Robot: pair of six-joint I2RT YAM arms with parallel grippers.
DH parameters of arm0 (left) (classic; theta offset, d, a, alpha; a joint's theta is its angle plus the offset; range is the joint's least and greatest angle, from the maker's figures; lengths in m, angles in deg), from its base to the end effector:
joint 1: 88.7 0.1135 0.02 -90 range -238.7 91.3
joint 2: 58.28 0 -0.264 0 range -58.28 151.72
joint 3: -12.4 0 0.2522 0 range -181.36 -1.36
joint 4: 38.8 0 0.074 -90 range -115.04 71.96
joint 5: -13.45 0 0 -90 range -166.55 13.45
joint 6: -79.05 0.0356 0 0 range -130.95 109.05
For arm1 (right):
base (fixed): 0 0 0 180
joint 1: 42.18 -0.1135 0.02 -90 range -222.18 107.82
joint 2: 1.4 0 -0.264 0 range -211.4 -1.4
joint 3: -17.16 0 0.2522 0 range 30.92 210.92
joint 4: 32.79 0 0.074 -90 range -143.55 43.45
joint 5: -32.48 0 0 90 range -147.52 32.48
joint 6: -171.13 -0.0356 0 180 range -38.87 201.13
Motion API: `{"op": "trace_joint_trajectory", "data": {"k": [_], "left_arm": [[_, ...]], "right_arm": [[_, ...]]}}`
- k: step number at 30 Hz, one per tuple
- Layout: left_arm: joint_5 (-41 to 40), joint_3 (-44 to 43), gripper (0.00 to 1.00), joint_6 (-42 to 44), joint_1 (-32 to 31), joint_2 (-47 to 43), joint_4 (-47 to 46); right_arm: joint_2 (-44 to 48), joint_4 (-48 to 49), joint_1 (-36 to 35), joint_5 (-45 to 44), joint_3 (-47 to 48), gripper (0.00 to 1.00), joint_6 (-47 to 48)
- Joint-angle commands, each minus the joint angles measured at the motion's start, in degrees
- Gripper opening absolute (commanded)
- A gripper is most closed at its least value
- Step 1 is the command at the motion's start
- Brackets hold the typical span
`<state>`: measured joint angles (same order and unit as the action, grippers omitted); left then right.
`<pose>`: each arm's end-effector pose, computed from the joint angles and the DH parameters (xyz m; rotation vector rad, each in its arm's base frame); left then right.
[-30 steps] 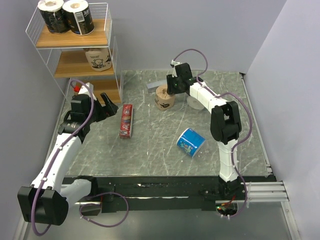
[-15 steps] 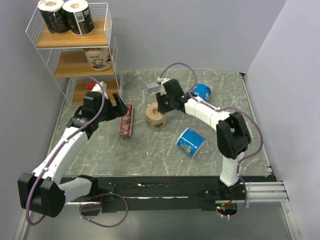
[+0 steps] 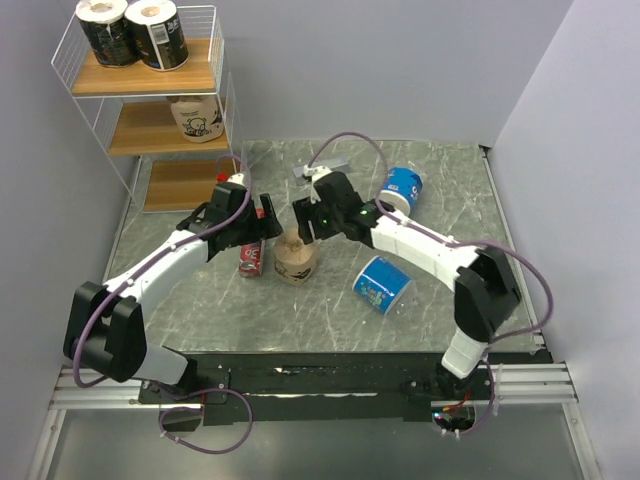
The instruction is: Place and organize the paper towels onto the shelf
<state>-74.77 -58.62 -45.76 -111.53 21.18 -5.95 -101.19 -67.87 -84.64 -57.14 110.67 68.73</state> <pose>0.2793 -0.1188 0.2637 -0.2292 2.3433 -0.5458 0.2933 0.2687 0.2736 -0.6114 2.2634 0.4950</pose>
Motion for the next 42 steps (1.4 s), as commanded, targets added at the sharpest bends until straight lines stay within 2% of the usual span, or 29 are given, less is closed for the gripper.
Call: {"op": "trace_joint_trajectory", "data": {"k": [1, 9, 16, 17, 20, 21, 24, 30, 33, 36, 40, 42], "left_arm": [[-1.6, -2.3, 0.98, -1.2, -2.3, 1.6, -2.2], [-3.3, -2.5, 0.96, -1.8, -6.4, 5.2, -2.3], [-6.1, -2.5, 0.86, -2.8, -8.0, 7.2, -0.6], [-6.3, -2.4, 0.84, -3.1, -8.1, 7.2, -0.5], [-7.1, -2.4, 0.69, -3.4, -8.4, 6.8, -0.3], [-7.4, -2.4, 0.60, -3.5, -8.5, 6.2, 0.0], [-7.9, -3.3, 0.48, -3.6, -8.5, 4.3, 0.9], [-11.5, -10.0, 0.40, -2.6, -7.8, 0.3, 6.6], [-11.8, -14.4, 0.40, -1.8, -5.7, -1.3, 9.1], [-11.2, -17.7, 0.41, -0.4, -0.7, -3.3, 11.0], [-9.1, -20.8, 0.43, 1.7, 11.0, -6.0, 12.6], [-9.1, -21.5, 0.42, 2.5, 14.6, -7.6, 13.1]], "right_arm": [[9.6, 0.2, 0.4, -5.7, -1.9, 0.75, -0.2], [21.8, 2.5, 1.5, -8.4, -10.8, 0.76, 0.2], [28.4, 3.4, 2.7, -9.9, -15.6, 0.77, 1.0], [28.9, 3.4, 3.0, -10.0, -15.9, 0.77, 0.9], [30.4, 3.9, 3.3, -10.1, -17.1, 0.76, 1.0], [30.6, 4.0, 3.3, -10.1, -17.2, 0.76, 1.0], [31.6, 3.7, 3.5, -10.3, -17.4, 0.77, 1.2], [33.3, 3.8, 3.6, -11.8, -18.6, 0.76, 1.9], [34.3, 3.1, 3.7, -12.2, -18.8, 0.77, 1.9], [35.7, 2.9, 3.8, -12.4, -19.4, 0.77, 1.8], [38.6, 3.2, 3.8, -12.0, -20.8, 0.77, 1.8], [39.1, 3.2, 3.9, -12.2, -21.0, 0.77, 1.9]]}}
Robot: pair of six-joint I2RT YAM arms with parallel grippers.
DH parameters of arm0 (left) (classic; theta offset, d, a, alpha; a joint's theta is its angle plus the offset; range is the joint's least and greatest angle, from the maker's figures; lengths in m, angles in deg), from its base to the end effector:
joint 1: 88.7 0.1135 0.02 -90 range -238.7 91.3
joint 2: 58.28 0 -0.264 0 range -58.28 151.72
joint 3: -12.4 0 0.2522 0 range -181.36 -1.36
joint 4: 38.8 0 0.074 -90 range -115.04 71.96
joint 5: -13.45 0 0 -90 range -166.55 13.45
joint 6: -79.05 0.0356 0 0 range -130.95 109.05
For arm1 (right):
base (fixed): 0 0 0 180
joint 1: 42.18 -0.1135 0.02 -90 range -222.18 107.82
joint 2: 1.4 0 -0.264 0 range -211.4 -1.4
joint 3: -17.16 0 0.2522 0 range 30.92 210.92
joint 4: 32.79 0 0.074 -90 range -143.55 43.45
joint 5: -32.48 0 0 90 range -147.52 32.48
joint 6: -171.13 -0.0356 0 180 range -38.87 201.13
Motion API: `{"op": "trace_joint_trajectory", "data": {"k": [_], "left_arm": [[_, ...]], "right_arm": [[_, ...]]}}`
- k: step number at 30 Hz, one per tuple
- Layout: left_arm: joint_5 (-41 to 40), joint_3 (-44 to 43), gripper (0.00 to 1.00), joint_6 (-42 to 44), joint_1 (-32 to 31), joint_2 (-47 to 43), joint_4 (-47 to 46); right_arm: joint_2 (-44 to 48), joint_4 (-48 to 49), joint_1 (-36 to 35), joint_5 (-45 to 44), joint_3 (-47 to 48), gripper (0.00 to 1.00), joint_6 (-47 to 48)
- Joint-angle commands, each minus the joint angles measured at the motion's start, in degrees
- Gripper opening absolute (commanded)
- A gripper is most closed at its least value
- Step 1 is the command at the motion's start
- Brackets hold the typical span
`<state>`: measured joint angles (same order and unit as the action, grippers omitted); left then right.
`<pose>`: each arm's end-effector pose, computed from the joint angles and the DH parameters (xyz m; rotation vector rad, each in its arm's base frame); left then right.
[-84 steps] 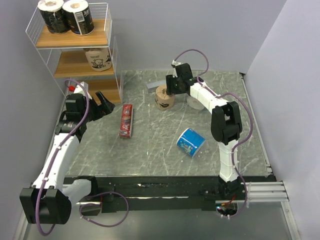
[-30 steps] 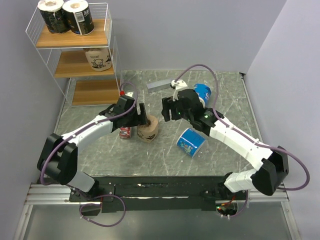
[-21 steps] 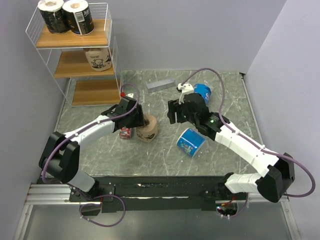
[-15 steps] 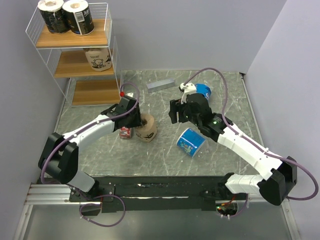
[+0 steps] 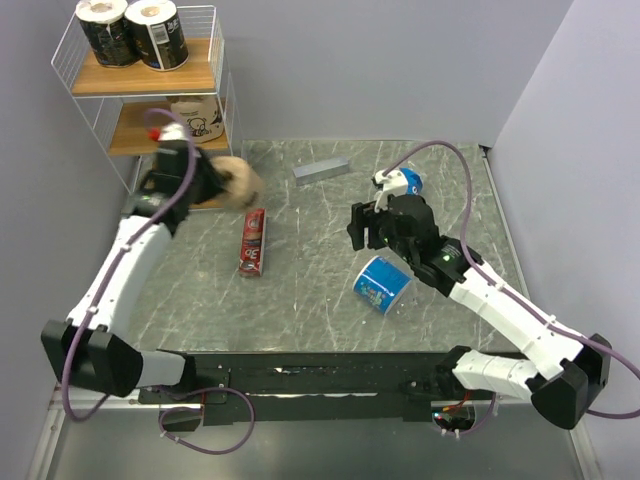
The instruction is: Place and organize the paper towels onto the shelf
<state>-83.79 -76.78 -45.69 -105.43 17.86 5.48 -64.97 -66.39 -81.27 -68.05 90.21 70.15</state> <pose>0.2847 -0.0809 0.3700 -0.4095 2.0977 -0.4004 0.1987 0.1530 0.3469 -0.3700 1.9700 0.3815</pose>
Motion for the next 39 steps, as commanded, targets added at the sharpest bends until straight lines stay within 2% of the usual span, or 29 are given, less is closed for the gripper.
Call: {"op": "trace_joint_trajectory", "data": {"k": [1, 7, 12, 22, 39], "left_arm": [[-0.6, -3.9, 0.42, 3.4, 11.6, -4.6, 1.7], [0.0, -8.4, 0.41, 4.2, 23.4, -3.7, 2.4], [1.2, -13.5, 0.41, 3.2, 28.1, -0.7, 2.4], [2.2, -22.1, 0.41, 1.5, 32.0, 6.2, 1.4], [5.5, -26.6, 0.41, 0.1, 33.0, 12.2, -4.4]], "right_arm": [[3.2, 1.7, 0.5, -1.2, -0.7, 0.77, 0.5], [2.9, 1.1, 0.4, 0.2, 0.0, 0.77, 0.5], [4.2, 0.7, 0.5, 0.4, 0.0, 0.77, 1.0], [6.2, -0.1, 0.4, -0.3, 0.2, 0.77, 2.0], [7.3, 0.9, 0.3, 0.9, 1.2, 0.77, 2.4]]}}
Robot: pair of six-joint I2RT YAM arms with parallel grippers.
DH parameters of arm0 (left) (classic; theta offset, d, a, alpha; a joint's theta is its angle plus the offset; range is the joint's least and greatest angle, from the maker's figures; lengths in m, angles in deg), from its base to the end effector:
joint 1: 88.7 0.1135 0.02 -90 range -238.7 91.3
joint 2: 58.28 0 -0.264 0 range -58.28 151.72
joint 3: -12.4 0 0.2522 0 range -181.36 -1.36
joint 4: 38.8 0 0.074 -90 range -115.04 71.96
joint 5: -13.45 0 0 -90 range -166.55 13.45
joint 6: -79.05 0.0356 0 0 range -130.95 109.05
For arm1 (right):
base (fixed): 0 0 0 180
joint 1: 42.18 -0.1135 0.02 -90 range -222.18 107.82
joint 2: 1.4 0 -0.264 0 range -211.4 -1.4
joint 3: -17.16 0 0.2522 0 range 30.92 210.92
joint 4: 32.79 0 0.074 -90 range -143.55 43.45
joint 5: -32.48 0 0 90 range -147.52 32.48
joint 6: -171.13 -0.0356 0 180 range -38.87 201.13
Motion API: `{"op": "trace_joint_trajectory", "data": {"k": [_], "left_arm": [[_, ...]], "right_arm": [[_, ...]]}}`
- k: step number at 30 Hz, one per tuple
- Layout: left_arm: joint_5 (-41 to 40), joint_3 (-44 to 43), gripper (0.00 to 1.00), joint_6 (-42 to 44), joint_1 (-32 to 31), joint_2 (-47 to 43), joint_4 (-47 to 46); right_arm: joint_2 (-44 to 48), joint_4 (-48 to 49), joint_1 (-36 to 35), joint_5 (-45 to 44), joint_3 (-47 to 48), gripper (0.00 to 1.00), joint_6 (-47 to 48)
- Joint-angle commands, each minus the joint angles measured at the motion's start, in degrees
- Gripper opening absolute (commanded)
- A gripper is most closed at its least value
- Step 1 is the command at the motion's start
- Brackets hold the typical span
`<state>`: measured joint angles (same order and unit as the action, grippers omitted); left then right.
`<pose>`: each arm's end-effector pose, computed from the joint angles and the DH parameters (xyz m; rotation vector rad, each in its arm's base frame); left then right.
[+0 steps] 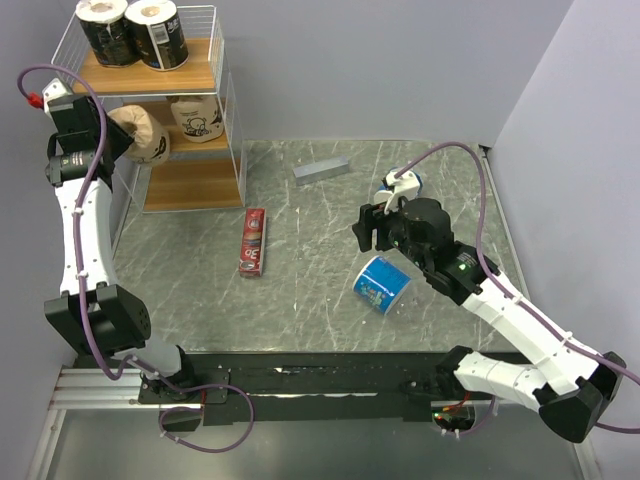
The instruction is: Place and organize the paper towels onto the shelf
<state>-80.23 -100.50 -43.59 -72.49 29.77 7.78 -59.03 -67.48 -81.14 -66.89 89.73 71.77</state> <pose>0.3274 0.0976 0.4428 -0.8454 1.7587 -0.1270 0.1786 0.1370 0.3646 -0.3853 1.8935 0.4112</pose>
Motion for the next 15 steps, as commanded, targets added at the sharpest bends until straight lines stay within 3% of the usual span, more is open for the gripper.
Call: {"op": "trace_joint_trajectory", "data": {"k": [1, 15], "left_arm": [[1.8, -3.2, 0.41, -2.2, 0.1, 0.5, -6.7], [3.2, -7.4, 0.41, -5.5, 0.2, 5.6, -9.7]], "right_arm": [[1.2, 1.9, 0.3, -0.5, 1.8, 0.77, 1.1], [-1.8, 1.9, 0.2, -0.1, 4.7, 0.77, 1.2]]}}
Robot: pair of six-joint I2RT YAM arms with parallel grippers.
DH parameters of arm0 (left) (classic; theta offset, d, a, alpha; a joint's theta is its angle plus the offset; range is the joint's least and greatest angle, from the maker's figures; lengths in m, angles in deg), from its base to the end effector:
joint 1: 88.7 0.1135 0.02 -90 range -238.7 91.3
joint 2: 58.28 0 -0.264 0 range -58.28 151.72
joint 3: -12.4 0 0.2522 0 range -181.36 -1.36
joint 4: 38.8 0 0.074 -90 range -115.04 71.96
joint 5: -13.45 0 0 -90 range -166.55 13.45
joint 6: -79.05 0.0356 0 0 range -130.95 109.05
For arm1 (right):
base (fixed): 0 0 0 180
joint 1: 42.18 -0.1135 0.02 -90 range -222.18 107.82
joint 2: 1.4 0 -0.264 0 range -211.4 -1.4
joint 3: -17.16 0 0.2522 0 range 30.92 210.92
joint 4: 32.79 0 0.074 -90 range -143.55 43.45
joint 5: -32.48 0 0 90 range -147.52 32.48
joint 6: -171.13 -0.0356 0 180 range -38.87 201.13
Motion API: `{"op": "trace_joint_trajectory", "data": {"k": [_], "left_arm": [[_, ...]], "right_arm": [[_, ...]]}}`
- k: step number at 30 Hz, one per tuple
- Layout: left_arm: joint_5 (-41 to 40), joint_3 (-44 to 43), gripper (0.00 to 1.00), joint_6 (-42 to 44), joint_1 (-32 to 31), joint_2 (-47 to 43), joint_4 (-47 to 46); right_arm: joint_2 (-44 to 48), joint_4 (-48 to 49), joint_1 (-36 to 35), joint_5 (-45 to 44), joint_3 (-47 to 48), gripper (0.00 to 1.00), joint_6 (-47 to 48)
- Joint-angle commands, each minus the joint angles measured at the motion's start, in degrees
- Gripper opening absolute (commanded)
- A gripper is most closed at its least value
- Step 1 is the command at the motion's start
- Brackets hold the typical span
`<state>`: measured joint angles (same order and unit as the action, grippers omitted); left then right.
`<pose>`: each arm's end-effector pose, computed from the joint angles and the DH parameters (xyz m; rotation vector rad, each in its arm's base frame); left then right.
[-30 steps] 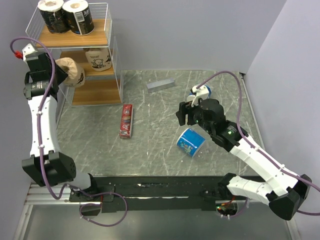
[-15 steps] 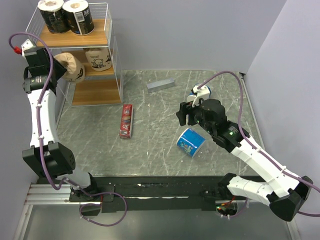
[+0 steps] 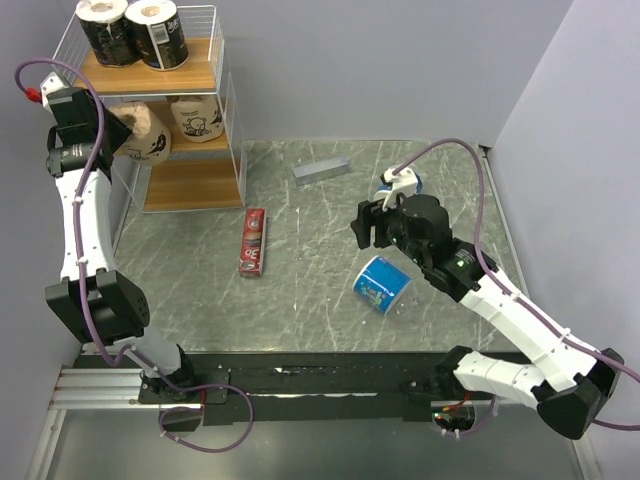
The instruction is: Place and organize the paper towels onto the shelf
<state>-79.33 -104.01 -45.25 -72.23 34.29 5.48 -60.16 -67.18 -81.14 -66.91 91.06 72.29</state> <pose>0.3497 0.1052 0.4409 -0.8569 1.7299 -0.1615 0.1821 0.1398 0.3691 -0.3907 1.8830 0.4081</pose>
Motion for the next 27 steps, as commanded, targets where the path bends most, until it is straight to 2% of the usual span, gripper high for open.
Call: {"op": "trace_joint_trajectory", "data": {"k": [1, 12, 15, 16, 19, 23, 27], "left_arm": [[2.3, -4.2, 0.41, -4.0, 0.0, 1.6, -7.4], [4.2, -9.8, 0.41, -5.7, 0.0, 4.3, -8.5], [5.1, -10.1, 0.48, -5.9, 0.0, 4.9, -8.6], [5.3, -10.1, 0.60, -5.8, 0.0, 5.2, -8.3], [5.3, -7.8, 0.75, -5.3, 0.0, 4.3, -8.0], [5.2, -3.5, 0.77, -3.1, 0.1, 0.7, -9.4], [3.1, -2.1, 0.76, -1.0, 0.0, -2.4, -6.5]], "right_arm": [[-1.0, 1.7, 0.2, -0.1, 3.5, 0.77, 0.7], [-3.3, 2.3, 0.2, 0.2, 5.5, 0.77, 1.1], [-3.7, 2.2, 0.2, 0.4, 5.8, 0.77, 1.0], [-3.6, 2.3, 0.2, 0.5, 5.8, 0.77, 1.1], [-3.5, 2.3, 0.2, 0.8, 5.8, 0.77, 1.3], [-3.0, 1.7, 0.3, 1.1, 6.0, 0.77, 1.3], [-1.9, 2.1, 0.3, 1.6, 5.2, 0.77, 0.8]]}}
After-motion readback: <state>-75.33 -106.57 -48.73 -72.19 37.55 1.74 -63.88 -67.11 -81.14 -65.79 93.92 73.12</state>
